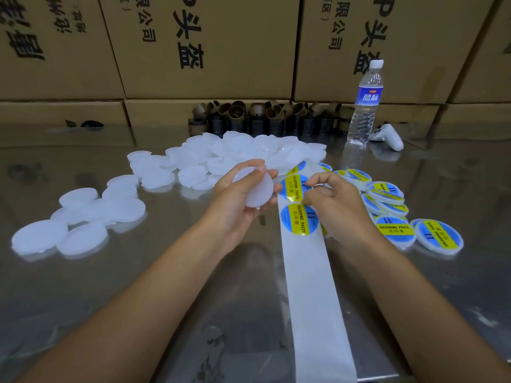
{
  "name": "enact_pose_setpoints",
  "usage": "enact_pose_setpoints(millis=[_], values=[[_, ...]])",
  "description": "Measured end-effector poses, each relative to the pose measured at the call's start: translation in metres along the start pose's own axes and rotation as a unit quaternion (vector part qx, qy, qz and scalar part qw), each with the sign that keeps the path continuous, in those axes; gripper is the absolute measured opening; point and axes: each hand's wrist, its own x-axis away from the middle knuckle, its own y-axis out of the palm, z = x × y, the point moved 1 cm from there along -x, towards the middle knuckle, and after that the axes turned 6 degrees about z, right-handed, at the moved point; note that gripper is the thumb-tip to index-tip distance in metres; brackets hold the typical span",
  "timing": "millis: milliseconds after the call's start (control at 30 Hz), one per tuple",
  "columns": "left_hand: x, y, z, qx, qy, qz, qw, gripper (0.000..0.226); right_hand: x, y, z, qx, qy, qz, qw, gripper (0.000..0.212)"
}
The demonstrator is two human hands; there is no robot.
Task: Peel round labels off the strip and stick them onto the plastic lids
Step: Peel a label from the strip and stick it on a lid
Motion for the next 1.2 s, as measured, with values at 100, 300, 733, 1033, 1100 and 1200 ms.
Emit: enact_pose_setpoints(millis=[100, 300, 733, 1033, 1100, 1200], values=[[0.0, -0.001, -0.001, -0.047, 0.011, 0.02, 0.999, 0.006, -0.002, -0.003, 0.0, -0.054, 0.011, 0.037, 0.998, 0.026], [0.005, 0.001, -0.007, -0.187, -0.032, -0.015, 0.982, 0.024, -0.002, -0.003, 0.0, -0.099, 0.002, 0.033, 0.995, 0.026], [0.005, 0.001, -0.005, -0.148, -0.111, -0.037, 0.982, 0.022, 0.007, 0.004, 0.002, 0.099, -0.222, 0.062, 0.968, 0.025], [0.007, 0.0, 0.001, -0.094, -0.184, -0.054, 0.977, 0.036, 0.008, 0.004, 0.002, 0.156, -0.264, 0.037, 0.951, 0.013], [0.008, 0.001, 0.002, -0.088, -0.196, -0.064, 0.975, 0.038, 0.009, 0.004, 0.001, 0.159, -0.268, 0.034, 0.95, 0.013], [0.009, 0.001, 0.003, -0.088, -0.203, -0.073, 0.972, 0.037, 0.01, 0.004, -0.001, 0.158, -0.266, 0.024, 0.951, 0.013]])
